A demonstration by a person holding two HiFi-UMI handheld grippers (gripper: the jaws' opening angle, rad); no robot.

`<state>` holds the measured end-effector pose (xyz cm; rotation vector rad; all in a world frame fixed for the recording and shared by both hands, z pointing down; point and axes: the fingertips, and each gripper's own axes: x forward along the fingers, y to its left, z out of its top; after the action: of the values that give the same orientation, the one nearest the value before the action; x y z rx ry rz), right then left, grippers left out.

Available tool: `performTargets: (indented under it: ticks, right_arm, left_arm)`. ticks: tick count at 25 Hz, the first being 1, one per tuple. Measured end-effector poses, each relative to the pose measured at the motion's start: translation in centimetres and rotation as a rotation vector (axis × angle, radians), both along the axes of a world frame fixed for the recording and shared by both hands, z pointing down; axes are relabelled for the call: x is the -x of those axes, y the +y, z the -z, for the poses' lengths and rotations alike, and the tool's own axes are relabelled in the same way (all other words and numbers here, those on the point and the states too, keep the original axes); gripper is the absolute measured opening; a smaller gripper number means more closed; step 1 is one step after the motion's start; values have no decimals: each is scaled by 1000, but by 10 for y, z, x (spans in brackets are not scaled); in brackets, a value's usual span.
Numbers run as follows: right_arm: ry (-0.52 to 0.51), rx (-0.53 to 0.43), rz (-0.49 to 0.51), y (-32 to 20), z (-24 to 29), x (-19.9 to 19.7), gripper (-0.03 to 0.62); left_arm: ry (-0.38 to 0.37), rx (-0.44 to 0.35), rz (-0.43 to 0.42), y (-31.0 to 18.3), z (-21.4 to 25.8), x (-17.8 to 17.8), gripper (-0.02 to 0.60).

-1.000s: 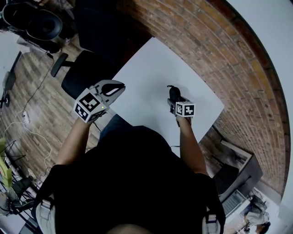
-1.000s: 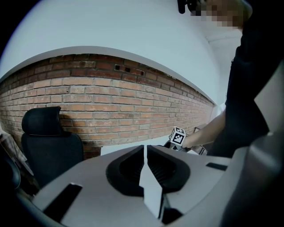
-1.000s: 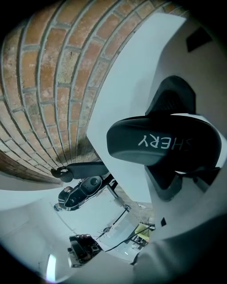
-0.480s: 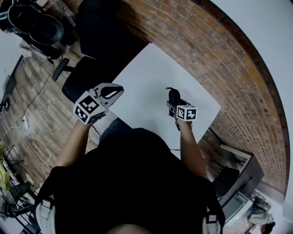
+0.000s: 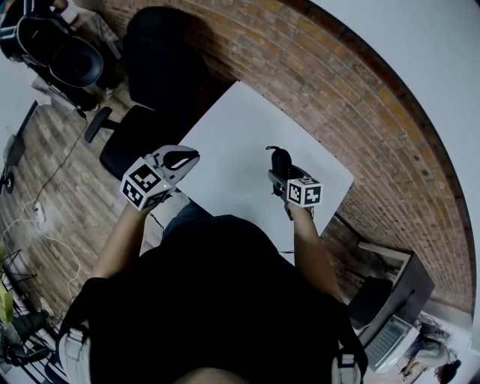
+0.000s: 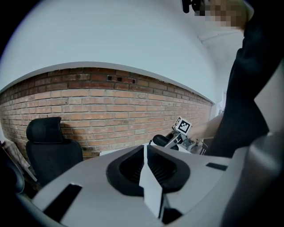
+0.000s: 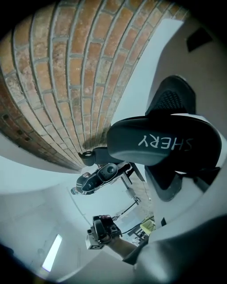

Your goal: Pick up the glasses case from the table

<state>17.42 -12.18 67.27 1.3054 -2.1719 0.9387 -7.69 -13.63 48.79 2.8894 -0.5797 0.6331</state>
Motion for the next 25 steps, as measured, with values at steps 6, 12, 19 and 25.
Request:
performTargets:
  ticks: [6,12,19,25]
  right_arm:
    - [-27,-51,7,18,27,1,342]
    - [-6,-126,24,29,58,-4,342]
    - [-30,-190,29,40,89,-6,341]
    - [-61,-244,26,54,115,-7,341]
  left_arm:
    - [0,-19,-3,13,6,-6,27]
    - [4,-26,-11,28,9,-18,28]
    - [8,-33,-6,41,13,-22,27]
    - [7,-36,3,52,13,-21,28]
